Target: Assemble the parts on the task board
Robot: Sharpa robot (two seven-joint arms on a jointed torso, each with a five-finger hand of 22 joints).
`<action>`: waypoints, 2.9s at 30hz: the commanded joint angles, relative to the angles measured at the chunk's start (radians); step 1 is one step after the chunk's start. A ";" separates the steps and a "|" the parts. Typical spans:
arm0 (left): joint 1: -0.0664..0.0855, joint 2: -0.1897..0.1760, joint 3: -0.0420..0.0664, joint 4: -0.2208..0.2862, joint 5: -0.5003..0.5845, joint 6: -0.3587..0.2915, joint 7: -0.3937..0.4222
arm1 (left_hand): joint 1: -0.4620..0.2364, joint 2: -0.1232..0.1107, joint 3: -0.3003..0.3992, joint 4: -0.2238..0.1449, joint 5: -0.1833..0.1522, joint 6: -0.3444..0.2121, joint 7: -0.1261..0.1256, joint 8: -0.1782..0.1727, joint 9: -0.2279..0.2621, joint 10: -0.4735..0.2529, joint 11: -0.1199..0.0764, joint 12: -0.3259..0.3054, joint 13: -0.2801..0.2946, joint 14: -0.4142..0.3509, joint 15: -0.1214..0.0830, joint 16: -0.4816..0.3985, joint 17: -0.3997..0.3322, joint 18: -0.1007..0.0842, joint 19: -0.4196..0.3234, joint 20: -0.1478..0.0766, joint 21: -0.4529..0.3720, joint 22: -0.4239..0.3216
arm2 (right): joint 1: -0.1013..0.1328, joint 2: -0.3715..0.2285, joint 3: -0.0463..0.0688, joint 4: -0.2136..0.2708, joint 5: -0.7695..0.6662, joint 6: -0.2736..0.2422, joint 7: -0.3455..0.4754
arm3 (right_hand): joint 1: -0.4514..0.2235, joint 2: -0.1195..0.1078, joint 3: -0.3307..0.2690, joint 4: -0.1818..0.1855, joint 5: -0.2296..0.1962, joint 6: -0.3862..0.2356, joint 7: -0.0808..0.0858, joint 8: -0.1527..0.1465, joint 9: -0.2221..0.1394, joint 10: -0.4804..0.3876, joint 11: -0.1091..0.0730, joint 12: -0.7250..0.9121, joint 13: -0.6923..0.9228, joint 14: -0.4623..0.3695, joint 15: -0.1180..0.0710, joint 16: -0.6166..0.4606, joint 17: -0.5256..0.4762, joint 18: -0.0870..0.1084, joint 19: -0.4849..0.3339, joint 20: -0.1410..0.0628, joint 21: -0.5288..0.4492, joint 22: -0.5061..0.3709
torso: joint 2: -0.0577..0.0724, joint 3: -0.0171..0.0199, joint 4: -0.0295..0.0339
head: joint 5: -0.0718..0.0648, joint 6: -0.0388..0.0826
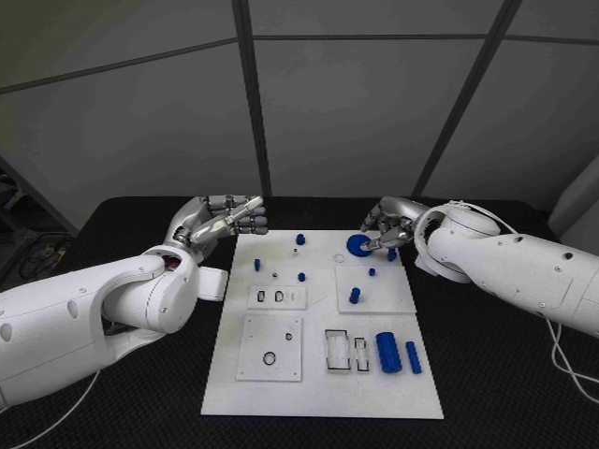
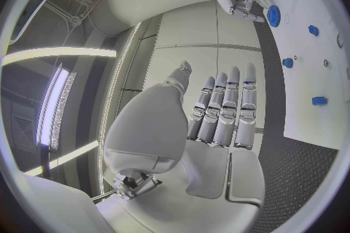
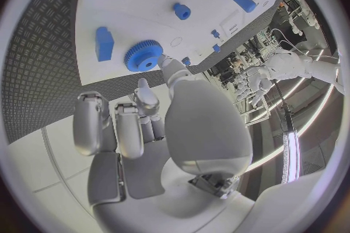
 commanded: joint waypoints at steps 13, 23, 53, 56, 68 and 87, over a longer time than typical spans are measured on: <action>0.001 0.002 0.001 -0.002 -0.007 0.013 0.004 | 0.000 0.014 0.000 -0.005 -0.004 0.001 0.005 -0.005 -0.001 -0.003 0.004 -0.006 0.000 -0.003 0.004 -0.003 0.001 0.003 -0.007 0.000 -0.001 -0.001 | 0.002 0.026 0.001 -0.031 -0.010 0.036 -0.020 | 0.012 0.004 -0.004 0.012 0.008 -0.010 0.002 0.007 0.003 0.004 0.001 0.010 0.009 0.081 0.008 0.008 0.160 -0.013 0.010 0.001 0.005 0.043 | -0.001 -0.0006 0.0004 | 0.002 -0.006; 0.001 0.002 0.001 -0.002 -0.007 0.014 0.002 | 0.000 0.014 0.000 -0.006 -0.004 0.002 0.004 -0.006 -0.001 -0.002 0.004 -0.006 0.000 -0.002 0.004 -0.004 0.002 0.003 -0.009 0.000 -0.001 -0.001 | 0.002 0.035 0.000 -0.042 -0.025 0.073 -0.029 | 0.018 0.009 -0.004 0.015 0.007 -0.005 0.002 0.015 0.006 0.007 0.001 0.020 0.020 0.082 0.008 0.012 0.168 -0.014 0.014 0.002 0.008 0.049 | -0.001 -0.0006 0.0001 | 0.001 -0.008; 0.001 0.002 0.001 0.001 -0.007 0.026 -0.007 | 0.005 0.022 0.004 -0.010 -0.003 0.003 0.003 -0.009 -0.001 -0.001 0.004 -0.009 0.000 -0.001 0.003 -0.007 0.004 0.004 -0.011 0.000 -0.001 -0.001 | 0.001 0.063 0.000 -0.055 -0.120 0.051 -0.053 | 0.032 0.042 0.018 0.020 0.009 0.081 -0.019 0.085 0.031 0.040 -0.016 0.072 0.082 0.084 -0.003 0.018 0.181 -0.018 0.026 -0.006 0.017 0.069 | -0.001 0.0000 0.0012 | 0.000 -0.011; 0.001 0.002 0.001 0.001 -0.007 0.027 -0.008 | 0.005 0.022 0.004 -0.010 -0.003 0.003 0.003 -0.009 -0.001 -0.001 0.004 -0.009 0.000 -0.001 0.003 -0.007 0.004 0.004 -0.011 0.000 -0.001 -0.001 | 0.001 0.062 0.000 -0.048 -0.140 0.026 -0.051 | 0.035 0.045 0.022 0.019 0.015 0.093 -0.024 0.092 0.035 0.046 -0.020 0.078 0.090 0.084 -0.007 0.019 0.183 -0.019 0.030 -0.009 0.019 0.075 | -0.001 0.0001 0.0007 | 0.001 -0.012; 0.001 0.001 0.001 0.000 -0.007 0.027 -0.009 | 0.005 0.022 0.004 -0.010 -0.003 0.003 0.003 -0.009 -0.001 -0.001 0.004 -0.009 0.000 -0.001 0.003 -0.007 0.004 0.004 -0.011 0.000 -0.001 -0.001 | 0.001 0.047 0.000 0.008 -0.222 -0.111 -0.027 | 0.057 0.058 0.058 0.004 0.010 0.137 -0.044 0.110 0.047 0.081 -0.039 0.109 0.132 0.086 -0.024 0.023 0.191 -0.026 0.056 -0.025 0.034 0.108 | -0.001 0.0005 0.0010 | 0.002 -0.008; 0.002 0.010 0.001 -0.009 -0.008 0.024 -0.010 | 0.006 0.023 0.005 -0.011 -0.004 0.003 0.003 -0.009 -0.001 -0.001 0.004 -0.010 0.000 -0.001 0.003 -0.007 0.004 0.004 -0.012 0.000 -0.001 -0.001 | 0.001 0.143 -0.008 0.084 -0.368 -0.155 -0.052 | 0.051 0.047 0.067 0.005 0.013 0.129 -0.041 0.100 0.046 0.081 -0.038 0.108 0.132 0.087 -0.024 0.024 0.193 -0.028 0.060 -0.027 0.037 0.115 | 0.000 -0.0014 0.0040 | 0.005 -0.005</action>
